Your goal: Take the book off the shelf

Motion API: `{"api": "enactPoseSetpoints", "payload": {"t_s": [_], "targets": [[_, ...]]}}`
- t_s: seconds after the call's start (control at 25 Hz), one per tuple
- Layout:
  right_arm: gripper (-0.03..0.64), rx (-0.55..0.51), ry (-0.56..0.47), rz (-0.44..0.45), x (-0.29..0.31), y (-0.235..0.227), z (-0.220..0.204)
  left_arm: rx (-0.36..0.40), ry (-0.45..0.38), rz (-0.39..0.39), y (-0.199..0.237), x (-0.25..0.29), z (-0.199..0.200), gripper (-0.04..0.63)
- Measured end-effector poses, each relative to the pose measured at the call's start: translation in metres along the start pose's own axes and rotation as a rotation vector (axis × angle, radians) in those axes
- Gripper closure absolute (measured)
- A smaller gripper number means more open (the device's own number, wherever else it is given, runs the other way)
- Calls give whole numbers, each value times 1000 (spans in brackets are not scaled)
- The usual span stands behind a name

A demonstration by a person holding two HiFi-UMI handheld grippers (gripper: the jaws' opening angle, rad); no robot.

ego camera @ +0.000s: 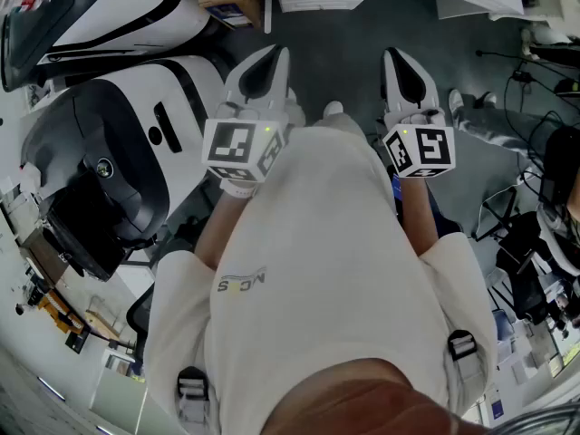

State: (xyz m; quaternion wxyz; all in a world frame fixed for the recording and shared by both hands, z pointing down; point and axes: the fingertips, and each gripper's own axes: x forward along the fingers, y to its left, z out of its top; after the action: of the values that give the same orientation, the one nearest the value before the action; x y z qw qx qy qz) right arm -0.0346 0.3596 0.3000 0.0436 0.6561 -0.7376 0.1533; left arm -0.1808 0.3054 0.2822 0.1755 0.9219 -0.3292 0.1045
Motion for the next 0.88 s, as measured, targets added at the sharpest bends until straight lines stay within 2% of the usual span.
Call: {"api": "enactPoseSetpoints", "payload": {"t_s": [0.2,0.44,0.6,0.88], "targets": [[620,-33,-31,58,-28,1,15,10,-24,25,-41,-13,4,595],[619,-5,-34,49,-55,-14,16,2,-36,56,-61,-24,4,595],[620,-19,-57,13,-60,-20,24,2,-36,44,-61,-20,5,595],[621,13,-88,31,-26,-6,37,-12,-57,41,-27,-17,19,595]]}}
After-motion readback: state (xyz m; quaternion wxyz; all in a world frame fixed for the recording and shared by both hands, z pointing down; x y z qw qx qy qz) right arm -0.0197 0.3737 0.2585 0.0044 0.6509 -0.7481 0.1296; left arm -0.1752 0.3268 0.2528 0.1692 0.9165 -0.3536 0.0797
